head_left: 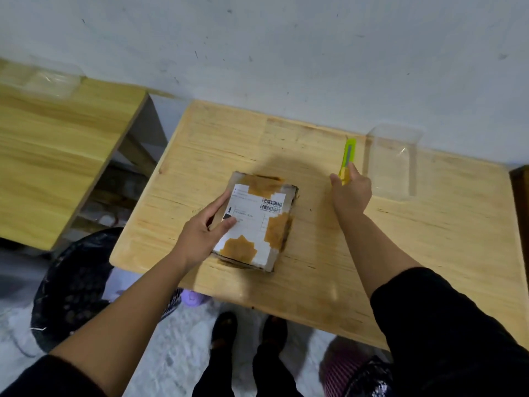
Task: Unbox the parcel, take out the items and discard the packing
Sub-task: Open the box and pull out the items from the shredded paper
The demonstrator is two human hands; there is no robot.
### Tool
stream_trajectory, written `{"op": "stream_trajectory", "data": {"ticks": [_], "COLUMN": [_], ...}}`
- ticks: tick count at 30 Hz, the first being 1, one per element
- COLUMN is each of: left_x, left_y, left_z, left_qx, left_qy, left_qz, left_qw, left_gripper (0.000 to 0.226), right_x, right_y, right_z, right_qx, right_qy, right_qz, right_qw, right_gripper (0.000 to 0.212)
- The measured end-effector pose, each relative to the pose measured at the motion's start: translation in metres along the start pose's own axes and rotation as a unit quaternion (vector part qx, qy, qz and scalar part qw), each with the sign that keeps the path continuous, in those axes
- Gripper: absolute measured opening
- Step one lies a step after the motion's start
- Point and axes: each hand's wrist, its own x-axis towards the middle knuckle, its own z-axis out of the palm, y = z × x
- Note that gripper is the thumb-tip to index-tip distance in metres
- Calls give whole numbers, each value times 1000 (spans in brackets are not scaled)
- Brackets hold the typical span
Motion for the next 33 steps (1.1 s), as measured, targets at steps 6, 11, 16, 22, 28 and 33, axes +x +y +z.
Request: {"op": "stream_trajectory", "data": {"ticks": [6, 11, 16, 22, 28, 33], "left_x": [-29, -30, -4, 43, 78, 55], "left_y": [-12, -22, -17, -3, 24, 19], "left_z": [1, -5, -19, -34, -21, -3], "left_qx": [-48, 41, 120, 137, 81, 31], "left_qy": [-4, -26, -48, 13, 56, -30], "left_qz": [16, 63, 132, 136, 73, 82], "left_qw": [999, 997, 983, 981, 992, 996], "left_gripper": [87, 112, 104, 84, 46, 67], "right_x": [-28, -55, -71, -97, -138, -153], "right_y": [-11, -22, -15, 7, 25, 24], "right_z": [10, 22, 16, 2, 6, 13], "right_qx": [9, 43, 127, 157, 161, 171], "right_qy": [7, -202, -174, -74, 17, 58], "right_qz": [-116, -147, -63, -23, -20, -13], "right_qw": [993, 967, 974, 985, 987, 984], "right_gripper": [51, 36, 33, 41, 54, 61]}}
